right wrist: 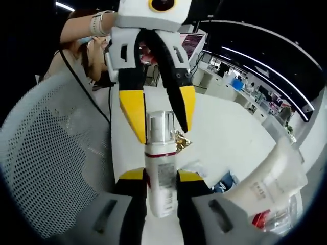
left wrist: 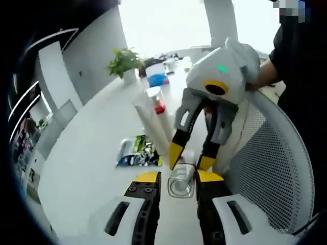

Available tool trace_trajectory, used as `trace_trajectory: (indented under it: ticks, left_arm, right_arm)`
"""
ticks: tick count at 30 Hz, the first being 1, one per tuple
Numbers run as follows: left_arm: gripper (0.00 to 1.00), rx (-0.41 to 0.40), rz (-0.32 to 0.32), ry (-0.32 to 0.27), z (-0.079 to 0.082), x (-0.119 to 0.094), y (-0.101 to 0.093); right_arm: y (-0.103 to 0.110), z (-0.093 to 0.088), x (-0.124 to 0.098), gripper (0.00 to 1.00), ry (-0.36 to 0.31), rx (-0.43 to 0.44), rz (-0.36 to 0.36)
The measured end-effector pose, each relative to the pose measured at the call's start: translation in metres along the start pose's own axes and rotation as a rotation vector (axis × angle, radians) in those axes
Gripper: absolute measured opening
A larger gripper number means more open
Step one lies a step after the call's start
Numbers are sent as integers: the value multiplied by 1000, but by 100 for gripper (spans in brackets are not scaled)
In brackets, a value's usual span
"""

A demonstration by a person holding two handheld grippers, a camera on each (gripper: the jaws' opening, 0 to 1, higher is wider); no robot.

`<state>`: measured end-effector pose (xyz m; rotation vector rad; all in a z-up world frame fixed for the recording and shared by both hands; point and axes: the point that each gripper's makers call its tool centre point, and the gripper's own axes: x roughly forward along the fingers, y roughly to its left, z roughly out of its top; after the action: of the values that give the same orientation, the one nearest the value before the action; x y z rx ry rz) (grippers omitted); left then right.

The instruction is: Arrange the skincare products in the storage area until every visible bottle or jar stands upright without overlapping.

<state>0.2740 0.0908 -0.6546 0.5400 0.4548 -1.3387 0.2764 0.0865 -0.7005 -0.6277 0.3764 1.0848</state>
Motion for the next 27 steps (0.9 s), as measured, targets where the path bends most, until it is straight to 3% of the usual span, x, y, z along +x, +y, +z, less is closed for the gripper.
trace_trajectory:
  ticks: [4, 8, 10, 16, 21, 27]
  left_arm:
    - [23, -10, 4, -7, -5, -1, -1]
    - [24, -100, 25, -117, 6, 0, 4]
    - [25, -142, 28, -168, 12, -2, 6]
    - [24, -235, 47, -280, 27, -3, 11]
    - [22, -312, 43, -327, 34, -1, 13]
    - [21, -280, 44, -321, 34, 10, 9]
  right_arm:
    - [-3, 10, -3, 21, -74, 85, 9]
    - [-5, 15, -4, 21, -113, 134, 14]
    - [-6, 22, -5, 21, -163, 195, 25]
    - [-11, 30, -9, 21, -232, 287, 39]
    - [-11, 32, -9, 21, -249, 319, 43]
    - [-10, 23, -5, 21, -201, 314, 38]
